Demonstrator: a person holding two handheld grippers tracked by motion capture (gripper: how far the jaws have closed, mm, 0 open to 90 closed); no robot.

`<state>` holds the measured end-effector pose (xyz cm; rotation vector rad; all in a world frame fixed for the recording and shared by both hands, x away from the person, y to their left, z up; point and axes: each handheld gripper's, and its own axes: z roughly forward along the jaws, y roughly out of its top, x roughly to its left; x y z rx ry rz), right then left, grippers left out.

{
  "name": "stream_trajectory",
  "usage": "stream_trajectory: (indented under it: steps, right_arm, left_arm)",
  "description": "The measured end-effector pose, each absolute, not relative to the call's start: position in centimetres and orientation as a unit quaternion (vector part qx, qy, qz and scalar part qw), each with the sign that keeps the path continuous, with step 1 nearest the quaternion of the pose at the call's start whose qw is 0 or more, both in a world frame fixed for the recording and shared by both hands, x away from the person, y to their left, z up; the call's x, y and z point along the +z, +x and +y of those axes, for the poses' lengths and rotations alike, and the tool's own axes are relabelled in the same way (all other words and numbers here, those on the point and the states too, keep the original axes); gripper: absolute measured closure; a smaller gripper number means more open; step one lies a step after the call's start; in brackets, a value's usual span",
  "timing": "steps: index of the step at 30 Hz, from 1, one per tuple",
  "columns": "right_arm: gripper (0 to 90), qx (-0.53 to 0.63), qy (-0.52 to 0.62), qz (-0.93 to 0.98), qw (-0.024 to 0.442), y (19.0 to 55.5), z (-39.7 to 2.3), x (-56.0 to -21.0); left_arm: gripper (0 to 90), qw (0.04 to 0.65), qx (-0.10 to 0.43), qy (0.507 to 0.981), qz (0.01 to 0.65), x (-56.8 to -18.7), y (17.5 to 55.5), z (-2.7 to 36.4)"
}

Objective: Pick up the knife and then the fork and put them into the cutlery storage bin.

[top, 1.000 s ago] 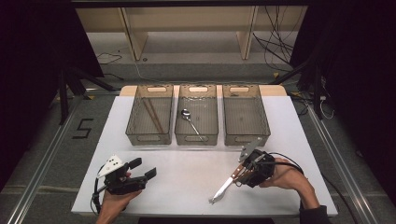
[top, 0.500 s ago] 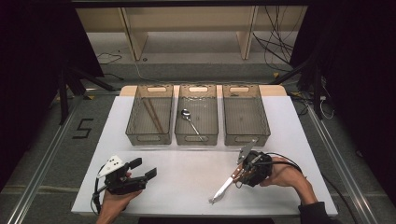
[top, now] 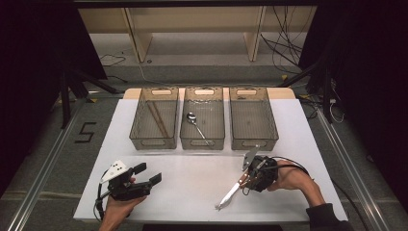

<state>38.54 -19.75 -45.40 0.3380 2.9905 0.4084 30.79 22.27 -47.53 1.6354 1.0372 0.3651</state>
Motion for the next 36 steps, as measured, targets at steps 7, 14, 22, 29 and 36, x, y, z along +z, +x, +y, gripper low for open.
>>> stream_trajectory:
  steps: [7,14,22,29,36]
  right_arm:
    - [55.8,0.116,0.085,0.988,0.057,38.6,-19.7,-45.4]
    - [61.2,0.087,0.062,0.993,0.052,38.6,-19.1,-45.4]
    - [66.0,0.071,0.030,0.996,0.043,38.3,-18.7,-45.5]
    - [71.2,0.069,0.007,0.997,0.041,38.0,-18.8,-45.3]
    - [80.2,0.074,-0.004,0.997,0.029,38.0,-18.7,-45.2]
  left_arm:
    - [19.6,0.554,0.153,0.691,0.439,-47.5,30.8,22.3]
    - [19.7,0.554,0.153,0.691,0.440,-47.5,30.8,22.3]
    - [19.7,0.554,0.152,0.691,0.440,-47.5,30.8,22.3]
    - [19.7,0.555,0.152,0.690,0.440,-47.5,30.8,22.3]
    - [19.7,0.555,0.151,0.689,0.440,-47.5,30.8,22.3]
